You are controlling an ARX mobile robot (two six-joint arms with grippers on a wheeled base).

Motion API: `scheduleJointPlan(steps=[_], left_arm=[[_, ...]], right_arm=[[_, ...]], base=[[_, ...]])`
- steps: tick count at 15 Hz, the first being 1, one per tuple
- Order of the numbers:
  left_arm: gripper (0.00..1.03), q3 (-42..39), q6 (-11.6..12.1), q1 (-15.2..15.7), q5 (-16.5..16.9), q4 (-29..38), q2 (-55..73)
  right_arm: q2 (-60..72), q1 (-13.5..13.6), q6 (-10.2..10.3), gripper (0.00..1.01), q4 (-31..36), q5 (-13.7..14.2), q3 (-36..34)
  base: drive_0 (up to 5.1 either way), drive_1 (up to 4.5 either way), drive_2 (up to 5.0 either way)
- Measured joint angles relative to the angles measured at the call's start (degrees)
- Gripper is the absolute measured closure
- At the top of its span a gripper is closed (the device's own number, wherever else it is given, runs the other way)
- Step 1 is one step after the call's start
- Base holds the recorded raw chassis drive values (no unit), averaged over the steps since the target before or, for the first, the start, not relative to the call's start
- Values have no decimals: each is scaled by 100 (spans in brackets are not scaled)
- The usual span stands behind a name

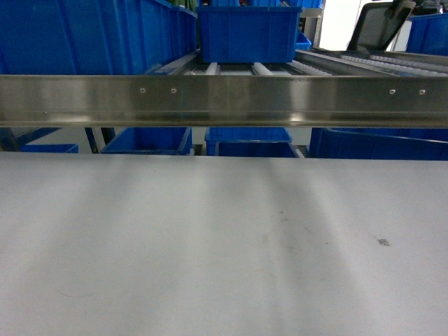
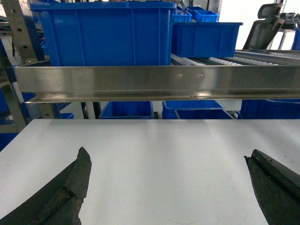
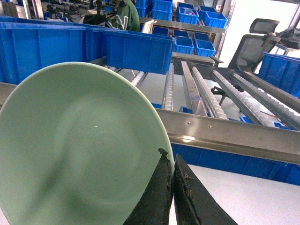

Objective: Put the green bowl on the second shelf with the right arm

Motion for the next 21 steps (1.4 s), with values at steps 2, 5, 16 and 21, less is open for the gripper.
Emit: scheduleJointPlan(steps=[2, 5, 16, 21], left_arm=[[5, 0, 0, 0, -4, -2, 0], [5, 0, 0, 0, -2, -11, 0], [5, 0, 0, 0, -2, -13, 0], [5, 0, 0, 0, -7, -20, 0]], right_arm=[[0, 0, 0, 99, -2, 2, 0], [0, 0, 0, 99, -4, 2, 0], [-33, 0, 2, 99, -7, 2, -4], [-22, 0, 0, 99, -11, 2, -7]], base=[[-495, 250, 250], [-494, 217, 277], [-489, 150, 334], [-489, 152, 333]])
